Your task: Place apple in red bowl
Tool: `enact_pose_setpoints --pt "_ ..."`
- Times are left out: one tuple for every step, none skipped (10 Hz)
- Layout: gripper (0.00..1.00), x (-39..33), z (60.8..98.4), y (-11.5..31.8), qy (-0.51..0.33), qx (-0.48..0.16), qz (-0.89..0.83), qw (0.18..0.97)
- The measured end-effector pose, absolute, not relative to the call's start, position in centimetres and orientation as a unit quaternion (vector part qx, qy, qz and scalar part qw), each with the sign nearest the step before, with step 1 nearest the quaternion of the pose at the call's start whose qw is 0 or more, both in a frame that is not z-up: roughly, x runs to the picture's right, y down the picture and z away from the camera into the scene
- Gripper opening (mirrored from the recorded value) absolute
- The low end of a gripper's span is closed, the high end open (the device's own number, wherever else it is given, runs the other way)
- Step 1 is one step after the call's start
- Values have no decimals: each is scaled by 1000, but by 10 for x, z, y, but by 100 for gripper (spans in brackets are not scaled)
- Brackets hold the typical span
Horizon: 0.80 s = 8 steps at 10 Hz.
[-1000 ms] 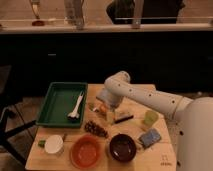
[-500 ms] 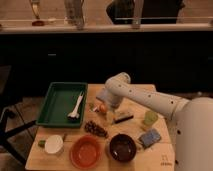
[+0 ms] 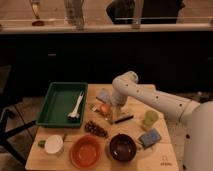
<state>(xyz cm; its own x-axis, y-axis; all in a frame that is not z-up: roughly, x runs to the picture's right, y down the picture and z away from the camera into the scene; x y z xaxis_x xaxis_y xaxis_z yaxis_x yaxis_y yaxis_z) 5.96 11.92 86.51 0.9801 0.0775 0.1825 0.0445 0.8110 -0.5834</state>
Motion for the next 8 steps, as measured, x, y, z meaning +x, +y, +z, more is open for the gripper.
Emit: enact_pose_setpoints --pt "80 59 867 115 -103 -301 5 948" --pt "80 55 870 109 -118 -293 -8 949" --pt "80 53 872 107 -128 -291 -15 948" --pt "80 49 875 106 -145 -290 -27 945" --pt "80 40 876 107 -164 -292 -40 942" --pt "80 28 878 107 -187 -295 -55 935" --pt "80 18 879 109 -206 -299 -68 929" --pt "80 12 880 110 -220 -303 -78 924"
